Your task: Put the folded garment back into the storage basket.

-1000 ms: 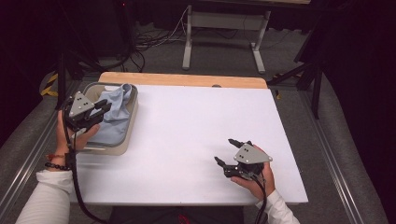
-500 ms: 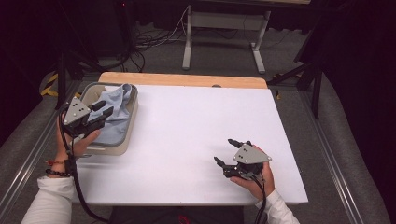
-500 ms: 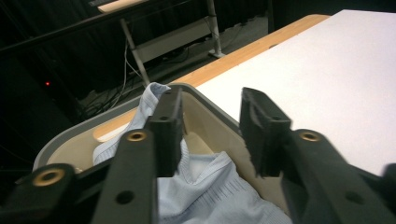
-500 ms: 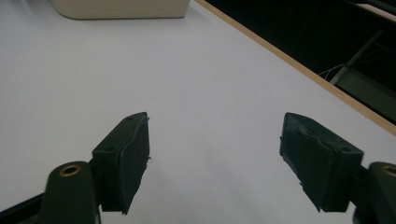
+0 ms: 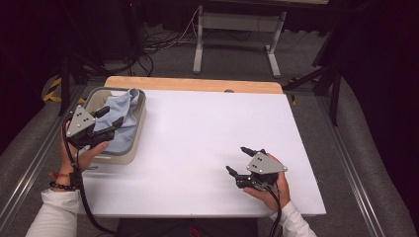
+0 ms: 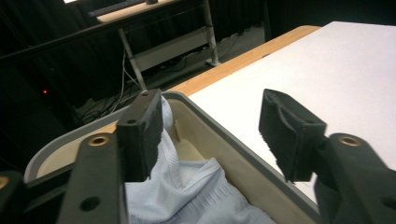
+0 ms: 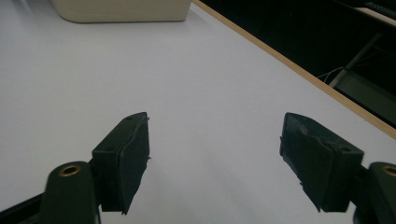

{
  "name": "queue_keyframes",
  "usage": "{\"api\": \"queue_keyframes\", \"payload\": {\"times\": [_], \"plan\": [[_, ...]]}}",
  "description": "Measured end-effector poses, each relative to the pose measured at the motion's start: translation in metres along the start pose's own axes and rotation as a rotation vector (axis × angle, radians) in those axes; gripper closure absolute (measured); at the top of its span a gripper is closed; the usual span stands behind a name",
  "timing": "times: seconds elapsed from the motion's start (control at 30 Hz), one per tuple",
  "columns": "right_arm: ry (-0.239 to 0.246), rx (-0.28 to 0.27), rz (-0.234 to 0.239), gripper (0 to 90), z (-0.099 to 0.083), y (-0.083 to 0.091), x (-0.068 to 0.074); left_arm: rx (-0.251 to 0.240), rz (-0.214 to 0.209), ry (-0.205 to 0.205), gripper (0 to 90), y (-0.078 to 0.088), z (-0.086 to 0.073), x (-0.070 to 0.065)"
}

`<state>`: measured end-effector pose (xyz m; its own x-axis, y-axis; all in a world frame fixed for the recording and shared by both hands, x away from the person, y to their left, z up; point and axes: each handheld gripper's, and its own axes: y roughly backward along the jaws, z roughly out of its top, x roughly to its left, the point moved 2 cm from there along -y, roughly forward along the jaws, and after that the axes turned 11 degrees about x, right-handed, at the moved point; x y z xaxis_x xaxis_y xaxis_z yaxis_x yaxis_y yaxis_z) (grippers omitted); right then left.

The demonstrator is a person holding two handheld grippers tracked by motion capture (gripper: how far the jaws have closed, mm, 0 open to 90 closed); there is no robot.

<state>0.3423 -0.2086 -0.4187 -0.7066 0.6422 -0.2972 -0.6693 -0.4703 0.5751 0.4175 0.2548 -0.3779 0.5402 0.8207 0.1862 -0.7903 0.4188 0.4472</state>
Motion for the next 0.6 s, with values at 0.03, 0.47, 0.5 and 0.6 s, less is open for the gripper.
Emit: {"api": "queue_keyframes", "payload": {"times": [0.03,0.47,0.5,0.6], "plan": [[-0.001,-0.002,0.0,24.8,0.0,0.0,0.0,-0.005,-0.008,0.001,37.6,0.0,0.0,-0.001],[-0.012,-0.032,-0.017,23.6,0.001,0.004,-0.002,-0.017,-0.024,0.003,23.9,0.0,0.001,-0.013],[-0.013,-0.033,-0.018,23.5,0.0,0.004,-0.002,-0.02,-0.025,0.006,23.4,0.0,0.001,-0.013],[-0.014,-0.035,-0.02,22.5,0.0,0.005,-0.002,-0.025,-0.031,0.02,19.7,0.0,0.0,-0.013]]}}
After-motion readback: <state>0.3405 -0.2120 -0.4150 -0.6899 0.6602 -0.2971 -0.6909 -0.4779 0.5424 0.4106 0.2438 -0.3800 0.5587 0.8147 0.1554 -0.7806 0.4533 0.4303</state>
